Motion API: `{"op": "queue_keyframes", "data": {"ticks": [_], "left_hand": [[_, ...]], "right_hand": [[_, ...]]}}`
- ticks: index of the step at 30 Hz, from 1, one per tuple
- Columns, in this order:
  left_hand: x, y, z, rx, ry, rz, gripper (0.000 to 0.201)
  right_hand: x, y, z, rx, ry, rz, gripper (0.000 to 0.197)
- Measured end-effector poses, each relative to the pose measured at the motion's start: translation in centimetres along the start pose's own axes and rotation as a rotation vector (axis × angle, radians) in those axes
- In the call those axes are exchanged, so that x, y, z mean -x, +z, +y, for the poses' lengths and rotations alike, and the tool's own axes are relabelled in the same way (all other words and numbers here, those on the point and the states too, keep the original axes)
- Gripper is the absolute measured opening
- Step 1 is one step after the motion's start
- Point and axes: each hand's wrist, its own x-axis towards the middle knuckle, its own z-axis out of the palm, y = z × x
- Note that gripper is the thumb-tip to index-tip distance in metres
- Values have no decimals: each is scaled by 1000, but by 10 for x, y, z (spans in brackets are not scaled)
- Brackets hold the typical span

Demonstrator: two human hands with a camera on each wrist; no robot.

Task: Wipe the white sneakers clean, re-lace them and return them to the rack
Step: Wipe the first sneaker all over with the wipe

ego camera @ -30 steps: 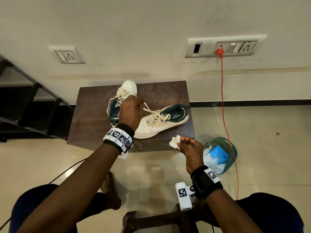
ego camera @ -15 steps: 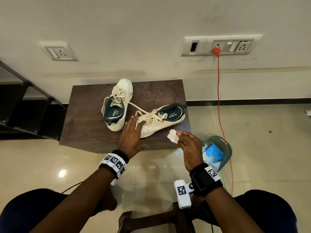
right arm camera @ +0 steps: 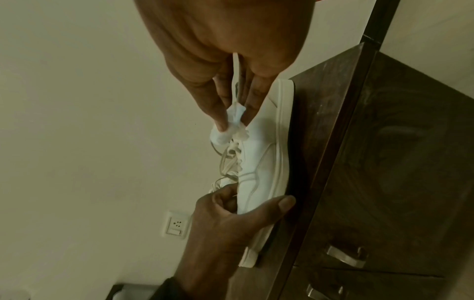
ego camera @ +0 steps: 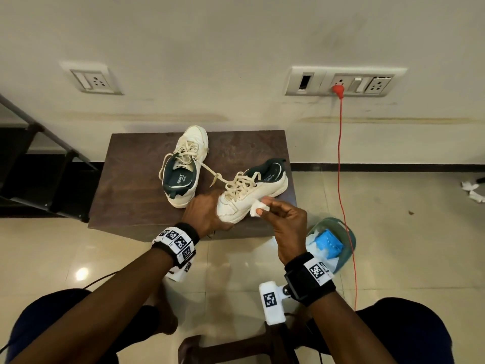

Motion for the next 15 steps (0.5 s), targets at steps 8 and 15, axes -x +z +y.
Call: {"op": "queue_keyframes", "data": {"ticks": [8,15], "left_hand": [[36,10,-18,283,33,66,88],[28,6,-32,342,127,64,95]], "right_hand": [[0,22,10,387,-257,-49,18],[-4,51,20,1012,-650,-123,18]]}}
